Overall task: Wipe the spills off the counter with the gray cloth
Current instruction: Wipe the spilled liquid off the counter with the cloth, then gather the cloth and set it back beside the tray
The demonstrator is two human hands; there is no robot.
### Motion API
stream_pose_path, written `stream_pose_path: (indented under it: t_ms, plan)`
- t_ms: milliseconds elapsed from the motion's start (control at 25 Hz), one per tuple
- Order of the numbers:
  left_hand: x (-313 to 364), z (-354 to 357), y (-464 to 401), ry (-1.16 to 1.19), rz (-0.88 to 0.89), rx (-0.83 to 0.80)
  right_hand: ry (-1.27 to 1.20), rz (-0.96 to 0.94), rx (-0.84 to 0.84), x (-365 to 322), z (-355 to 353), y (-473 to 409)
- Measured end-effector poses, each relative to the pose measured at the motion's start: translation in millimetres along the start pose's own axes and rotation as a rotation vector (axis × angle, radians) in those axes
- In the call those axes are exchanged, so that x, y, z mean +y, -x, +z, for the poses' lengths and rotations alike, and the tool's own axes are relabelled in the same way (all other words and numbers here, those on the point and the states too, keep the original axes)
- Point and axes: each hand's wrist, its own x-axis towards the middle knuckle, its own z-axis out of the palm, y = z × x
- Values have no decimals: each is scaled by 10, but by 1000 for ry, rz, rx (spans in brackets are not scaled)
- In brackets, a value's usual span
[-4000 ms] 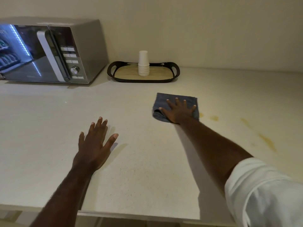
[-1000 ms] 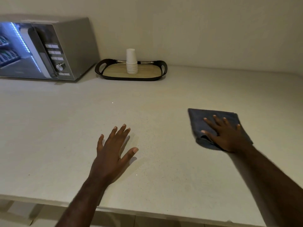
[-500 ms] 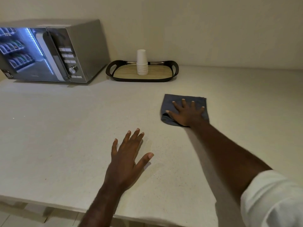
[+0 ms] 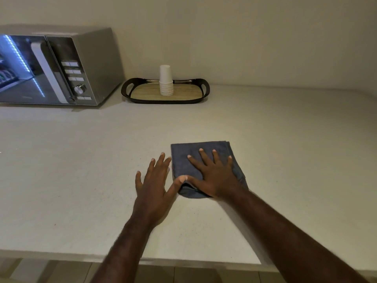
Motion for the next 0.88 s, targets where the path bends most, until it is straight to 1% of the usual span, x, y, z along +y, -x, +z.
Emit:
stream_pose_path:
  t_ms: [120, 160, 200, 240, 280, 320, 360, 400, 440, 480, 520, 600, 680, 760, 880]
  plan:
    - [17, 24, -201, -38, -46, -17, -38, 64, -67, -27, -25, 322]
    - [37, 35, -294, -78, -43, -22, -92, 79, -84, -6, -84, 350]
    - [60, 45, -396, -133, -35, -27, -158, 94, -59, 38, -163, 352]
    - [85, 54, -505, -199, -29, -42, -216, 112, 23, 104, -254, 330]
    - [114, 59, -614, -269, -31, -72, -241, 143, 145, 197, -338, 291]
    - [144, 62, -720, -332, -44, -114, -227, 204, 247, 312, -413, 237]
    - [170, 65, -815, -382, -63, -160, -183, 300, 285, 437, -475, 178]
    - [189, 69, -891, -414, -83, -199, -128, 416, 256, 549, -513, 125]
    - [201, 74, -948, -432, -98, -227, -95, 518, 187, 633, -524, 80]
    - [208, 78, -989, -441, -106, -241, -98, 585, 117, 686, -508, 45]
    - [211, 82, -1020, -440, -110, -242, -122, 613, 72, 715, -481, 18]
    - [231, 84, -1056, -406, -109, -233, -163, 591, 54, 720, -432, -22]
    - [249, 80, -1056, -343, -93, -229, -148, 527, 68, 692, -410, -50]
    - [243, 71, -1019, -276, -53, -201, -123, 470, 115, 649, -404, -49]
    - [235, 29, -963, -142, 9, -120, -229, 421, 216, 633, -372, 10]
